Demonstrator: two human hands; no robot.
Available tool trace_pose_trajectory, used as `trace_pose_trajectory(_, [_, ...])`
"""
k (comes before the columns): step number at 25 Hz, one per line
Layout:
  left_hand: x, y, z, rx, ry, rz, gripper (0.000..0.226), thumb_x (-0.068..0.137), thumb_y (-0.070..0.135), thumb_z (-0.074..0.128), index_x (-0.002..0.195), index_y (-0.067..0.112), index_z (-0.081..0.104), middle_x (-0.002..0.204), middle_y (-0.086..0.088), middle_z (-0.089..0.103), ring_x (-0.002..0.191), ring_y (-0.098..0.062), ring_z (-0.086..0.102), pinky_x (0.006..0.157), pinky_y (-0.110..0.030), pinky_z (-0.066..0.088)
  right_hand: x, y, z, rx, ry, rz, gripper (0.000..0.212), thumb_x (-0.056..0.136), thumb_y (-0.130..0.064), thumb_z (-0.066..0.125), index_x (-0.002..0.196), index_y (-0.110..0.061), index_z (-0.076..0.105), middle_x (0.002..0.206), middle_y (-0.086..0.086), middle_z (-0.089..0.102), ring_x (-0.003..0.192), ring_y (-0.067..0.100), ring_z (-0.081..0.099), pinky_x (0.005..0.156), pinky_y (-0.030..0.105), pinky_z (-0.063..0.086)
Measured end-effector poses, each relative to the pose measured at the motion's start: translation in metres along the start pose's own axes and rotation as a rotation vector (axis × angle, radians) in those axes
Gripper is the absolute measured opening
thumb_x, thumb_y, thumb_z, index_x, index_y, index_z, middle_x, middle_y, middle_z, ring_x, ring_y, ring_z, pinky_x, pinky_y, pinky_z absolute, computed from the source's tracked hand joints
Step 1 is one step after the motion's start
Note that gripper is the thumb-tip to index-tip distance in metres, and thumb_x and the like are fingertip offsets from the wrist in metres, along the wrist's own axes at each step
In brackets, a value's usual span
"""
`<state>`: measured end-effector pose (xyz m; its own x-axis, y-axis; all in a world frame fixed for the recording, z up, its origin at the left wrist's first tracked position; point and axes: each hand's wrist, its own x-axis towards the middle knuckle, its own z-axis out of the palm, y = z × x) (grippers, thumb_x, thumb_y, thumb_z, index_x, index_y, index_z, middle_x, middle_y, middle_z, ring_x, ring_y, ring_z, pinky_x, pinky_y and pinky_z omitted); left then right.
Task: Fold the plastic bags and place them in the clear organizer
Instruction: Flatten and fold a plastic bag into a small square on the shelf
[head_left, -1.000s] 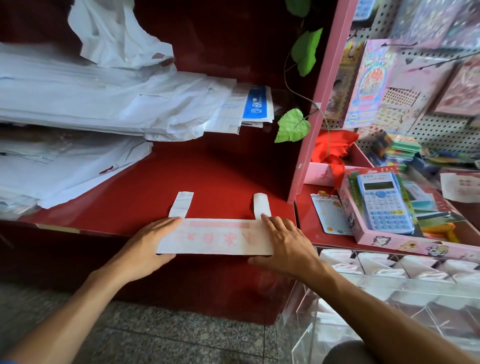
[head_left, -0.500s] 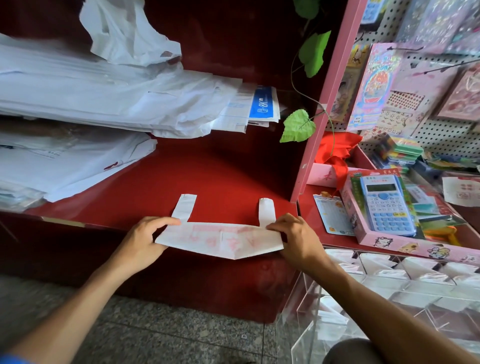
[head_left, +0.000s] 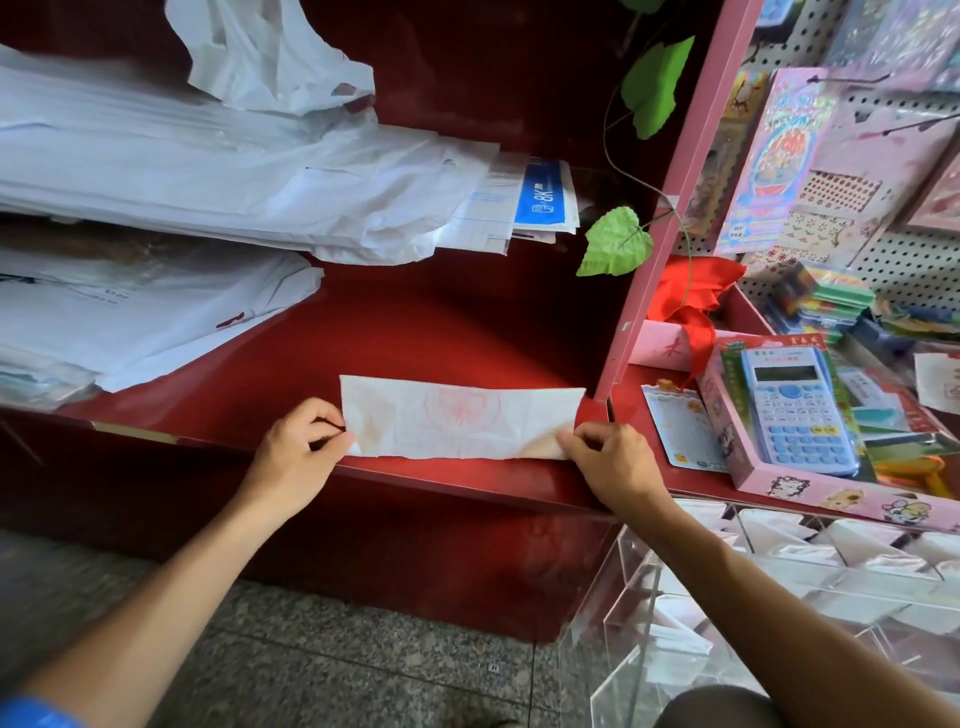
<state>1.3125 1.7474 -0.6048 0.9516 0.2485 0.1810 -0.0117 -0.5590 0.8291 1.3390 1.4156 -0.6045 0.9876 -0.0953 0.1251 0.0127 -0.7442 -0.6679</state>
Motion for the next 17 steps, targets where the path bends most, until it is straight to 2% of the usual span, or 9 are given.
trace_pose_trajectory(2, [-0.002,0.004,0.001,0.008,0.025,-0.033,0.013,0.088,0.014,0.07,0.091,0.015,0.058,0.087,0.01,0.066,0.081,0.001,0.059,0.071,-0.02,0.042,-0.001,-0.001,0.001,-0.001,0.013,0.008,0.034,0.091,-0.037,0.064,0.067,-0.013,0.065,0.062,0.002,0.06,0.063,0.02,0.057,0.056,0.03,0.038])
trace_pose_trajectory(4, [-0.003,0.007,0.0,-0.038,-0.011,-0.047,0.014,0.086,0.015,0.072,0.086,0.014,0.058,0.081,0.003,0.069,0.075,-0.006,0.06,0.069,-0.024,0.042,-0.001,-0.001,-0.001,0.068,0.041,0.026,0.021,0.089,-0.034,0.068,0.075,-0.017,0.066,0.07,-0.004,0.065,0.067,0.013,0.059,0.055,0.024,0.038])
trace_pose_trajectory(6, [-0.003,0.008,-0.002,-0.05,-0.112,-0.036,0.013,0.084,0.015,0.075,0.078,0.014,0.064,0.075,-0.006,0.07,0.073,-0.013,0.059,0.069,-0.025,0.04,-0.001,0.0,-0.002,0.149,0.061,0.041,0.013,0.085,-0.026,0.072,0.082,-0.023,0.061,0.08,-0.008,0.068,0.072,0.007,0.06,0.057,0.023,0.039])
trace_pose_trajectory(9, [-0.002,0.006,-0.006,0.004,-0.212,-0.02,0.013,0.078,0.014,0.08,0.077,0.027,0.075,0.079,-0.003,0.071,0.078,-0.011,0.062,0.072,-0.022,0.043,-0.001,0.006,-0.001,0.225,0.029,0.008,0.019,0.085,-0.013,0.07,0.081,-0.031,0.068,0.087,-0.009,0.073,0.079,0.007,0.067,0.066,0.021,0.047])
trace_pose_trajectory(12, [0.0,0.005,-0.011,0.067,-0.26,-0.055,0.027,0.077,0.015,0.081,0.084,0.041,0.077,0.093,0.0,0.066,0.091,-0.009,0.062,0.073,-0.021,0.042,-0.001,0.006,-0.002,0.213,-0.009,-0.017,0.025,0.084,-0.006,0.066,0.091,-0.026,0.079,0.091,-0.01,0.074,0.089,0.007,0.068,0.075,0.008,0.045])
trace_pose_trajectory(13, [0.0,0.005,-0.012,0.074,-0.275,-0.062,0.03,0.078,0.013,0.08,0.087,0.041,0.077,0.096,-0.001,0.065,0.094,-0.009,0.062,0.075,-0.019,0.041,-0.001,0.005,-0.003,0.193,-0.027,-0.008,0.025,0.081,-0.008,0.067,0.094,-0.025,0.079,0.092,-0.01,0.074,0.089,0.007,0.067,0.077,0.01,0.046])
trace_pose_trajectory(15, [0.0,0.007,-0.012,0.07,-0.284,-0.064,0.035,0.08,0.007,0.077,0.097,0.037,0.076,0.097,-0.004,0.064,0.099,-0.009,0.059,0.082,-0.019,0.039,-0.002,0.003,-0.005,0.145,-0.081,0.001,0.032,0.071,-0.02,0.07,0.102,-0.028,0.077,0.09,-0.01,0.073,0.086,0.011,0.068,0.082,0.025,0.052])
trace_pose_trajectory(17, [-0.001,0.007,-0.012,0.062,-0.257,-0.051,0.038,0.081,0.003,0.075,0.097,0.038,0.074,0.093,-0.006,0.063,0.098,-0.008,0.058,0.087,-0.022,0.035,-0.004,0.004,-0.005,0.102,-0.1,-0.025,0.04,0.067,-0.024,0.071,0.106,-0.029,0.075,0.087,-0.011,0.07,0.082,0.013,0.067,0.083,0.034,0.053])
